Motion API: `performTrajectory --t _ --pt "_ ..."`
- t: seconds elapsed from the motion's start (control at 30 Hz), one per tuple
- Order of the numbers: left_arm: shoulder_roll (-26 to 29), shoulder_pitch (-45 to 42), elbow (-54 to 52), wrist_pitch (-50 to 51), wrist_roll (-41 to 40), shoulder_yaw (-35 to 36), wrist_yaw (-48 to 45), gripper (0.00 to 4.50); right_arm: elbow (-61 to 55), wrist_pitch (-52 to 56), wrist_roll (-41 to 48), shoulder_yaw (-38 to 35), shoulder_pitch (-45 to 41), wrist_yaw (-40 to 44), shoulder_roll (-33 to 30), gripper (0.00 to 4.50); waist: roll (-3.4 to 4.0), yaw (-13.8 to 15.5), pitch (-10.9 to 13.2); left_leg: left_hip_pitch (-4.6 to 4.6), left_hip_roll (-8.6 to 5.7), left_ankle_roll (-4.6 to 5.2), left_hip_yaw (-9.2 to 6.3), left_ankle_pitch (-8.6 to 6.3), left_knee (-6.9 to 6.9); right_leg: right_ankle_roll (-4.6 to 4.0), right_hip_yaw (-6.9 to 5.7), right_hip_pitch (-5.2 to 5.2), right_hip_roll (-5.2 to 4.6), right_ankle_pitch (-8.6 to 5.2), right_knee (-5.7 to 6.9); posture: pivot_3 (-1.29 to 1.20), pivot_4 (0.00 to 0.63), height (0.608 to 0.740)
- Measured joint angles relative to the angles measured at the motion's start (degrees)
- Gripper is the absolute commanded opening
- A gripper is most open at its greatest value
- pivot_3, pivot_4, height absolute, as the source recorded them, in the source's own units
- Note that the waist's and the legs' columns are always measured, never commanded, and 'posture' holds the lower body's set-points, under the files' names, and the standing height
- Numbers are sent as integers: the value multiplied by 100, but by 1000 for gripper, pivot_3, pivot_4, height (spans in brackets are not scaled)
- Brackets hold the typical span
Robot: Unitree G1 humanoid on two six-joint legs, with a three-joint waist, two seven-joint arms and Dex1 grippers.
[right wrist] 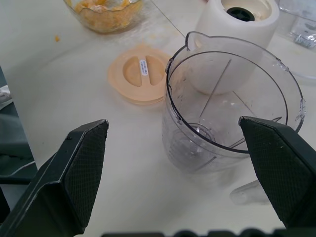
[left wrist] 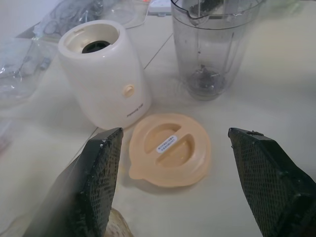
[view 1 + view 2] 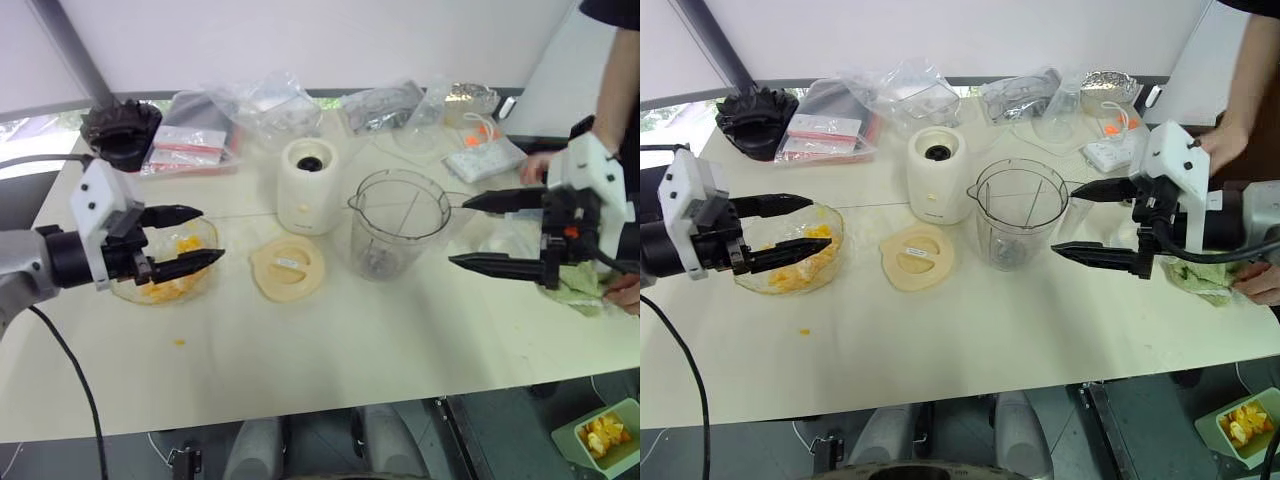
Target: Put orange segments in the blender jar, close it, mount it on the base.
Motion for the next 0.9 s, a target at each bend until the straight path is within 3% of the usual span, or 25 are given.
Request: performTrajectory --t 0.9 --pt "257 -166 123 95 156 -447 175 3548 -5 -333 -71 65 -34 -279 170 4429 0 2 0 3 -3 0 -1 0 16 1 0 1 2 0 22 0 150 740"
